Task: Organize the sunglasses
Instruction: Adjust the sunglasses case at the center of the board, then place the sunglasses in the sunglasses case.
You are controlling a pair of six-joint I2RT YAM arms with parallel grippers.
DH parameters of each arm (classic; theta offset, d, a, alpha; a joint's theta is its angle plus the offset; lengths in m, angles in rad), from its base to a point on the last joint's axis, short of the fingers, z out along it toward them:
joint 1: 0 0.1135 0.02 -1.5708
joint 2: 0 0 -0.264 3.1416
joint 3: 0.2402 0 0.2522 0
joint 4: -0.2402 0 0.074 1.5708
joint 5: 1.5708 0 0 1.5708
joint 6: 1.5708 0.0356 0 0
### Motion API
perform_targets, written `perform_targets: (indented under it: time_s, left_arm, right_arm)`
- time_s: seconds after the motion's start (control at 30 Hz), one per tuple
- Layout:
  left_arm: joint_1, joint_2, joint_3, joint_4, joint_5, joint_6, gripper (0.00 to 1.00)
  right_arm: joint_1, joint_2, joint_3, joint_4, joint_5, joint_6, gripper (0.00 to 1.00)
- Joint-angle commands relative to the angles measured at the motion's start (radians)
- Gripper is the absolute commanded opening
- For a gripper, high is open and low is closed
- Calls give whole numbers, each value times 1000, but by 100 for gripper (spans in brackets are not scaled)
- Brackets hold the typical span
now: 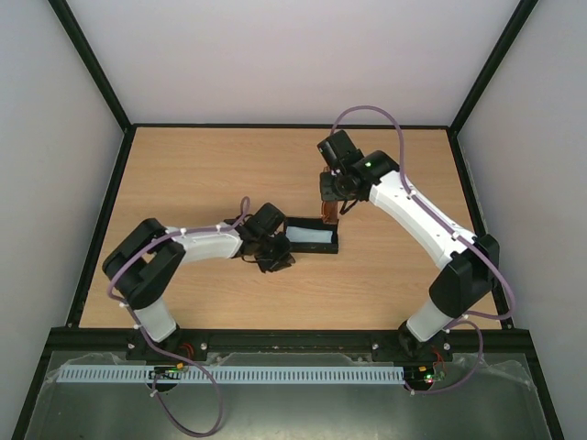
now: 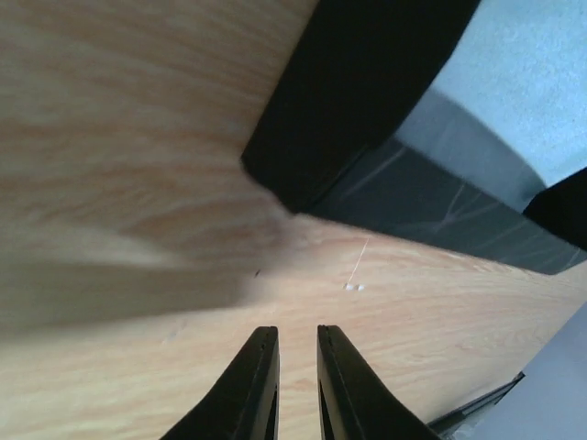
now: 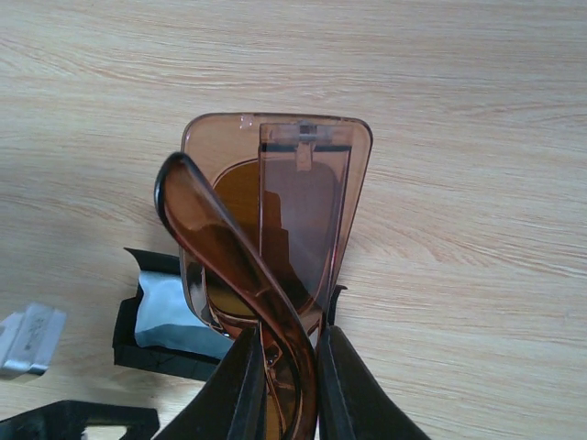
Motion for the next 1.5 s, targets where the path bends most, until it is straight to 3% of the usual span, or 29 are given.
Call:
perform_targets:
  time_s: [0.0, 0.4, 0.7, 1.0, 1.17, 1.47]
  left_arm:
    - [19, 70, 60, 29, 17, 29, 14]
    - [196, 243, 254, -76, -22, 172, 11]
    - [215, 408, 529, -164, 20, 234, 9]
    - [227, 270, 413, -190, 43, 235, 10]
    - [223, 231, 345, -206, 62, 257, 10]
    - [193, 201, 290, -187, 81, 274, 10]
  right_arm:
    - [2, 22, 9, 10, -14, -29, 1]
    - [16, 87, 17, -8, 0, -90, 1]
    - [25, 140, 85, -83, -32, -71, 1]
    - [44, 231, 162, -226, -209, 102, 1]
    - [44, 292, 168, -286, -208, 199, 1]
    - [44, 375, 112, -236, -176, 262, 1]
